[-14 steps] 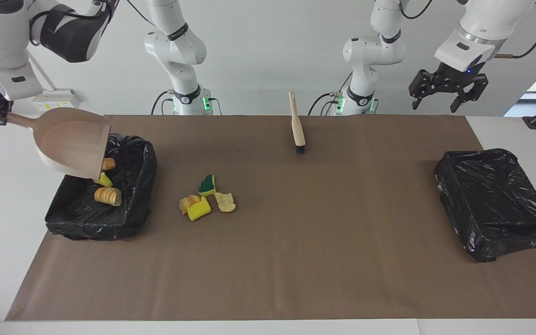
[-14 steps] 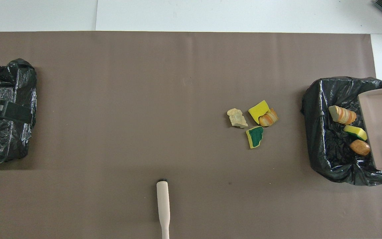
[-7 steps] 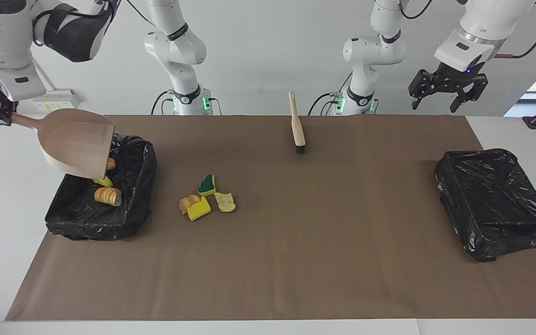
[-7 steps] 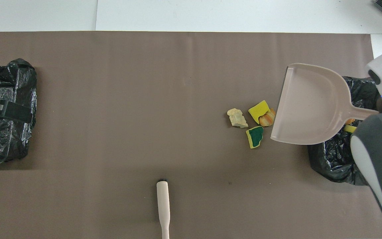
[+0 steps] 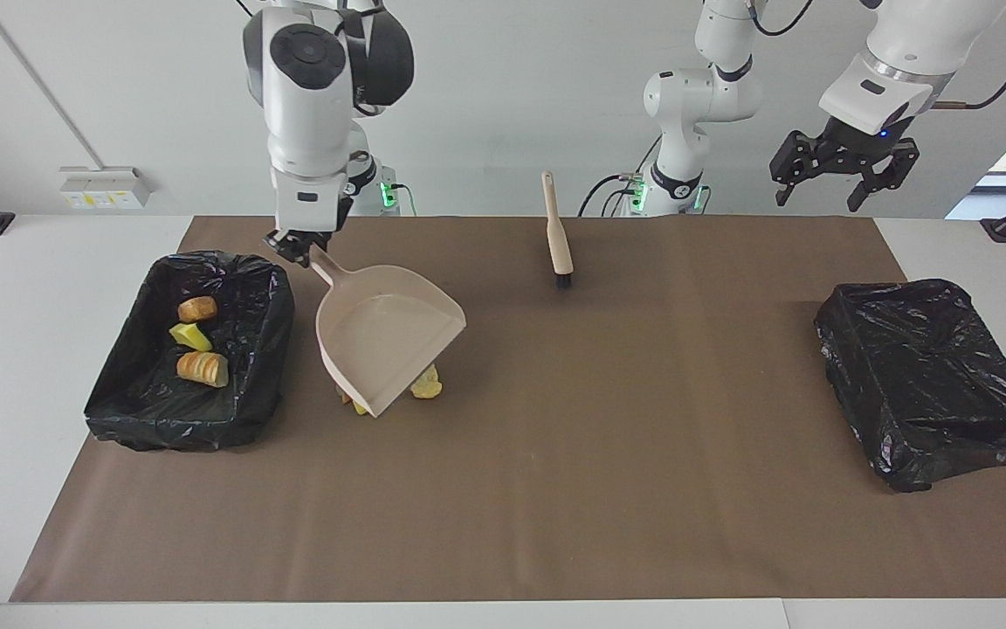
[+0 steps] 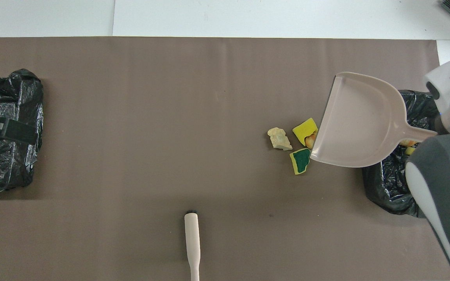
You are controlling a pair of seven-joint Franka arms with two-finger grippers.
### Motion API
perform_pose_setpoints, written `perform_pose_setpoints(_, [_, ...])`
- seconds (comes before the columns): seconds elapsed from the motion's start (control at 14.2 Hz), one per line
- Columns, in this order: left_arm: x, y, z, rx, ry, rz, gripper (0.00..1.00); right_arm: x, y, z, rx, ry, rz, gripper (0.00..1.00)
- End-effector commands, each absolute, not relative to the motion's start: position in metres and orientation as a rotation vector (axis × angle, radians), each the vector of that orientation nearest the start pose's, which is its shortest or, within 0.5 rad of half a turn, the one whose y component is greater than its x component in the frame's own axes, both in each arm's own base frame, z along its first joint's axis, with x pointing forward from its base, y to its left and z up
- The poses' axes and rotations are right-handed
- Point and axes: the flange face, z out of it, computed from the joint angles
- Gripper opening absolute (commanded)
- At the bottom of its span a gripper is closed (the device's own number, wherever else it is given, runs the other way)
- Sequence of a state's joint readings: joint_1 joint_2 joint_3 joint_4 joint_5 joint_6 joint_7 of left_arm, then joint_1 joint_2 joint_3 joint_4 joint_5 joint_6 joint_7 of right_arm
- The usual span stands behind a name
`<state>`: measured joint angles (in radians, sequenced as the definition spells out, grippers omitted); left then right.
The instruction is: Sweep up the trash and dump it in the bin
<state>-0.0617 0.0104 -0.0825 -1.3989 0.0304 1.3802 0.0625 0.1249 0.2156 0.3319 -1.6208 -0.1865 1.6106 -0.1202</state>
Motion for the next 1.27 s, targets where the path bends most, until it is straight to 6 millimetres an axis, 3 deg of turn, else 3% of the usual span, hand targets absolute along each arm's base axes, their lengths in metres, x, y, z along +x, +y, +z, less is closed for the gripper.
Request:
perform_pose_setpoints(0.0, [0.527, -0.07, 0.685, -3.099, 0.31, 0.039, 1.0, 0.577, 0.279, 0.467, -3.136, -0.67, 0.259, 0.0])
perform_pose_setpoints(0.14, [0.527, -0.071, 0.685, -3.098, 0.327, 0.035, 1.0, 0.584, 0.314, 0.449, -3.093, -0.426, 0.232, 0.0])
perform_pose_setpoints(0.21, [0.527, -0.071, 0.684, -3.099, 0.315, 0.037, 1.0, 0.58, 0.343, 0.44, -3.079, -0.385, 0.21, 0.0])
perform_pose_setpoints(0.35, [0.525, -0.07, 0.681, -3.097, 0.32, 0.049, 1.0, 0.577, 0.381, 0.42, -3.074, -0.248, 0.179, 0.0])
perform_pose_setpoints(0.49, [0.524, -0.072, 0.682, -3.096, 0.327, 0.046, 1.0, 0.575, 0.405, 0.403, -3.061, -0.159, 0.159, 0.0])
perform_pose_setpoints(0.71, [0.522, -0.072, 0.68, -3.094, 0.336, 0.047, 1.0, 0.575, 0.417, 0.389, -3.047, -0.056, 0.15, 0.0])
perform_pose_setpoints(0.92, [0.519, -0.072, 0.677, -3.094, 0.339, 0.054, 1.0, 0.573, 0.43, 0.378, -2.997, 0.157, 0.181, 0.0])
perform_pose_setpoints(1.2, [0.517, -0.074, 0.672, -3.09, 0.368, 0.076, 1.0, 0.57, 0.431, 0.378, -2.991, 0.159, 0.184, 0.0])
